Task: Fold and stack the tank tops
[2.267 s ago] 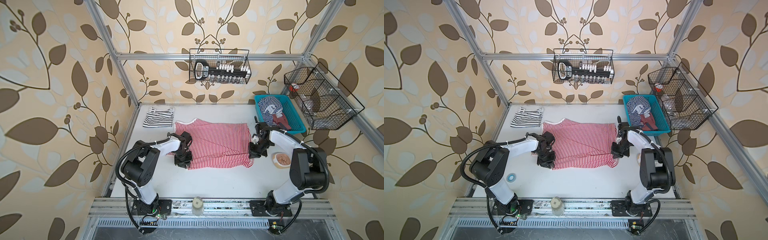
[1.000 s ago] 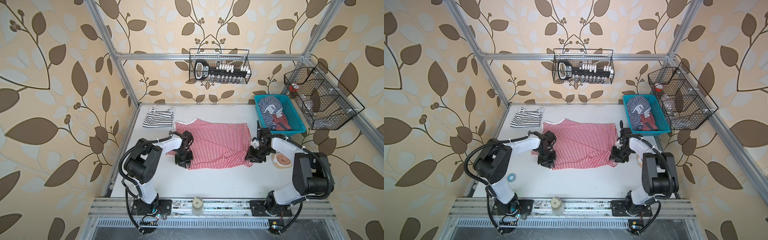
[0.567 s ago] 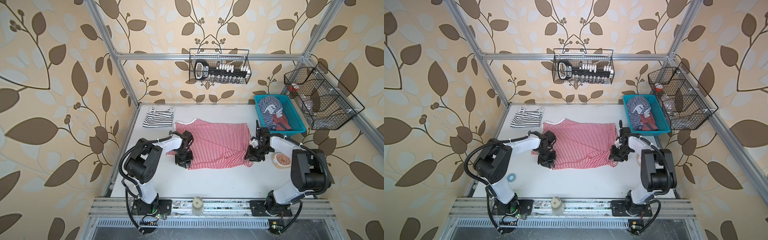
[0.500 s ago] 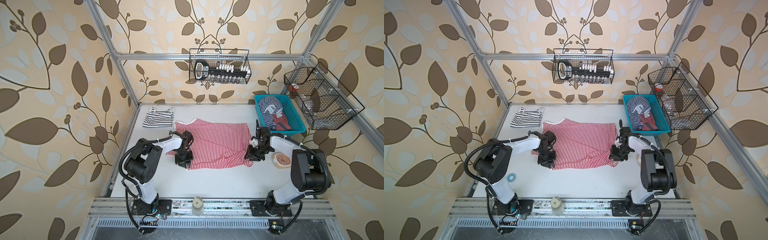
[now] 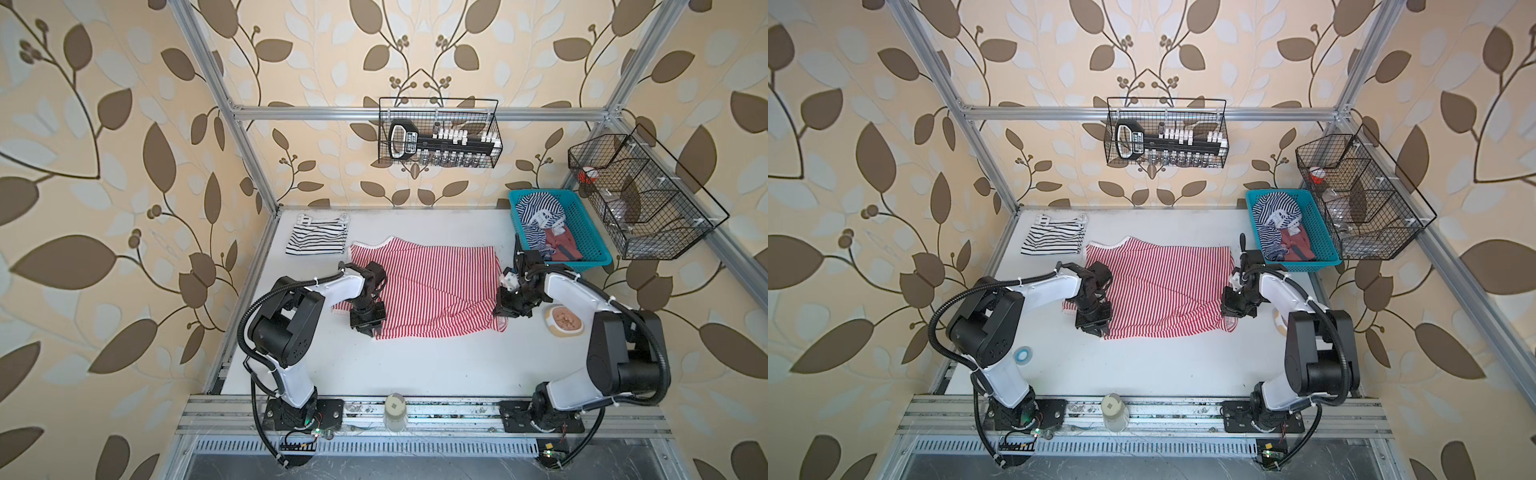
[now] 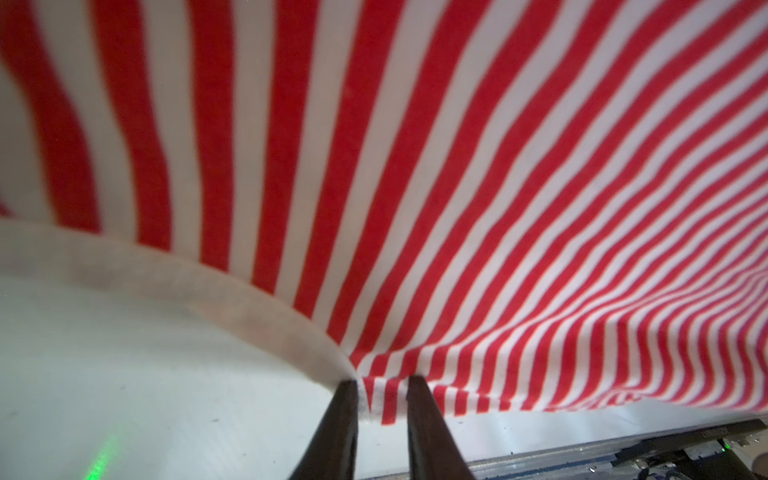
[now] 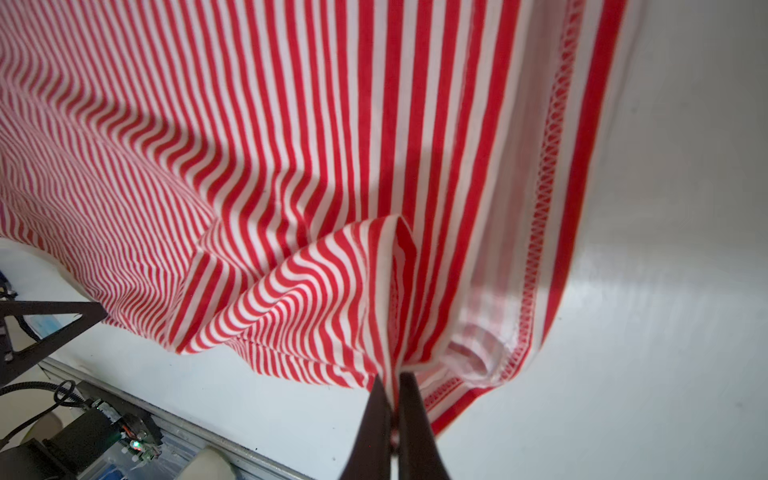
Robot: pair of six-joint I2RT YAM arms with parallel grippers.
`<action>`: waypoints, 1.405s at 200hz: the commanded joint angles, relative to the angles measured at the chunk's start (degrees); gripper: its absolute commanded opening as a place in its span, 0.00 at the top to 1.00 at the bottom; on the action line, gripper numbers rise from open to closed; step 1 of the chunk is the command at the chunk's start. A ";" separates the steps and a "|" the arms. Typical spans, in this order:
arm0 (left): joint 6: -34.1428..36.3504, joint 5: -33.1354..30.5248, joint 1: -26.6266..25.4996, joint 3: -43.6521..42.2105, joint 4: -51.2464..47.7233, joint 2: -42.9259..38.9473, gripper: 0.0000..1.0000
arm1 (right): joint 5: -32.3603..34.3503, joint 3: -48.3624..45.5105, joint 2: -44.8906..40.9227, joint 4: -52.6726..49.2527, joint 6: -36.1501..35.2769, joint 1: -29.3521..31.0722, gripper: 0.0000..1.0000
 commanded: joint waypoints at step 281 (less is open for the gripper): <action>5.95 -0.97 -1.43 37.62 -6.13 13.36 0.75 | 11.45 -14.17 -24.32 -14.65 22.73 24.04 1.00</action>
